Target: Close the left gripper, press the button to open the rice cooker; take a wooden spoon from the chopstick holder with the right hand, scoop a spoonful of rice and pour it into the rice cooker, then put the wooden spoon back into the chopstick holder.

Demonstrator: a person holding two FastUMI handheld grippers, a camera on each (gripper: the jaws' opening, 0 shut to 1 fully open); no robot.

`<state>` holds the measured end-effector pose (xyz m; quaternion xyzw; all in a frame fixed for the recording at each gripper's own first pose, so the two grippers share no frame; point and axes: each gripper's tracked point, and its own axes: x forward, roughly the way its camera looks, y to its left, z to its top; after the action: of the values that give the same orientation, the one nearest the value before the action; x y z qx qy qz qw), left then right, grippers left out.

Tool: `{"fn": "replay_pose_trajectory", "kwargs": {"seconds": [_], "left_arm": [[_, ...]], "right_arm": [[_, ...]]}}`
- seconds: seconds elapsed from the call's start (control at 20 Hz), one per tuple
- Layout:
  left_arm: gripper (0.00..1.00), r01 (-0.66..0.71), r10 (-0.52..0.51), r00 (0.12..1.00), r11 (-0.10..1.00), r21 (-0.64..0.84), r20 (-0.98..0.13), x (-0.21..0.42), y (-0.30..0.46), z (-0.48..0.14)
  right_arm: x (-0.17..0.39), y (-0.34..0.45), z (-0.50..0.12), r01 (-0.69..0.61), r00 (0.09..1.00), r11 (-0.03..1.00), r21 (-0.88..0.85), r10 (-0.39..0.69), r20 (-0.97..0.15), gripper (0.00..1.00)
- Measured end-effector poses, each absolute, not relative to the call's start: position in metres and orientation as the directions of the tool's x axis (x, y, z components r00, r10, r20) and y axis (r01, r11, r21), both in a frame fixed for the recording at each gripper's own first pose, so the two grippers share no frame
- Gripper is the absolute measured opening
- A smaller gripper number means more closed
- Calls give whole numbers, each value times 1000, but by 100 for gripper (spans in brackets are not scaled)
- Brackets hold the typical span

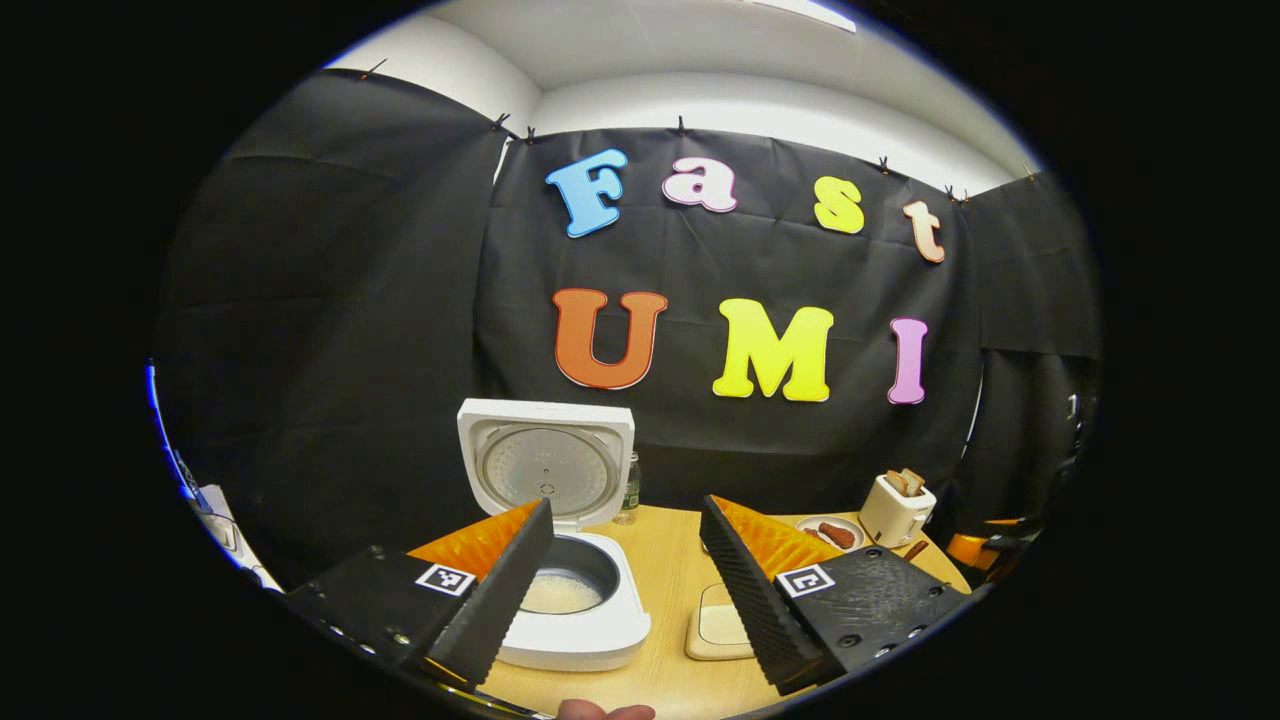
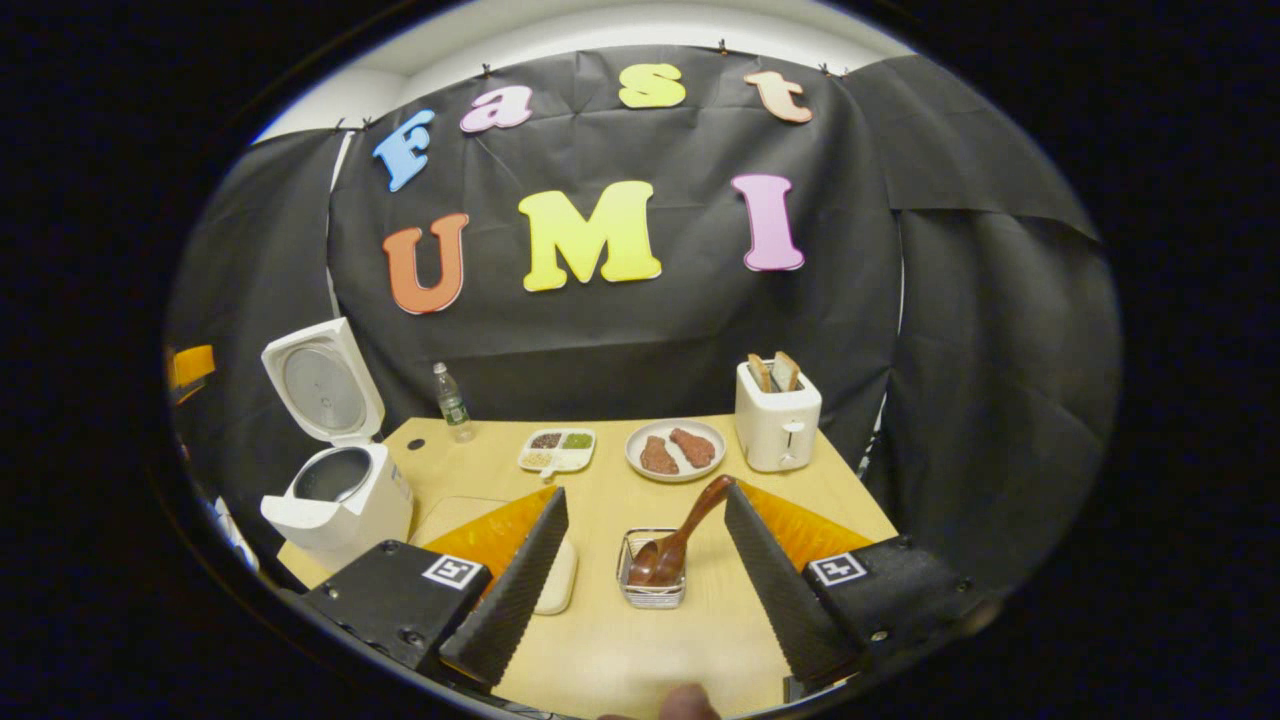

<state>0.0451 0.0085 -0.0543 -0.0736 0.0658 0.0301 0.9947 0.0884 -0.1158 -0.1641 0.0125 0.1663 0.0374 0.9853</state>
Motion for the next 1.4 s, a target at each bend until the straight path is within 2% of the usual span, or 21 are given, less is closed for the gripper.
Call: {"fn": "replay_pose_trajectory", "kwargs": {"seconds": [0.15,0.45,0.55,0.6,0.65,0.75,0.8,0.85,0.9,0.95,1.0,1.05,1.15,1.2,1.3,1.4], "left_arm": [[94,-96,72,986,982,-164,-147,44,-2,-51],[94,-156,126,976,974,-165,-180,50,-20,-53],[94,-174,142,971,971,-165,-192,49,-28,-53],[94,-183,151,969,969,-163,-194,48,-29,-53],[94,-192,159,968,968,-160,-197,47,-30,-53],[94,-205,170,963,966,-156,-211,44,-32,-55],[94,-209,173,960,966,-151,-218,43,-32,-56],[94,-213,177,958,966,-145,-225,42,-31,-58],[94,-218,183,956,966,-140,-228,41,-31,-58],[94,-221,186,956,965,-140,-227,41,-29,-58],[94,-224,189,955,965,-139,-228,40,-30,-58],[94,-228,193,954,964,-136,-230,38,-29,-58],[94,-228,192,952,964,-135,-237,36,-29,-61],[94,-228,192,952,965,-133,-236,35,-28,-60],[94,-228,195,953,965,-128,-230,33,-24,-61],[94,-227,192,955,964,-136,-227,30,-21,-61]], "right_arm": [[109,-124,-196,-78,928,996,35,85,-363,100],[162,-146,-264,-78,879,983,167,147,-454,100],[180,-150,-286,-66,854,973,222,170,-492,98],[187,-151,-295,-57,842,968,242,177,-509,90],[192,-152,-303,-49,833,964,261,184,-521,94],[204,-152,-310,-47,827,955,291,200,-525,89],[210,-149,-312,-55,827,953,297,210,-521,79],[216,-147,-315,-70,824,954,292,221,-521,77],[222,-146,-318,-78,822,953,294,228,-522,70],[226,-144,-321,-81,817,950,302,237,-526,74],[228,-145,-324,-80,813,947,313,243,-529,63],[230,-147,-325,-74,812,946,315,241,-531,65],[229,-148,-324,-70,812,947,312,236,-534,44],[225,-147,-322,-70,814,947,312,235,-532,42],[220,-146,-319,-67,813,948,311,233,-534,30],[213,-144,-318,-61,809,949,310,229,-542,24]]}}
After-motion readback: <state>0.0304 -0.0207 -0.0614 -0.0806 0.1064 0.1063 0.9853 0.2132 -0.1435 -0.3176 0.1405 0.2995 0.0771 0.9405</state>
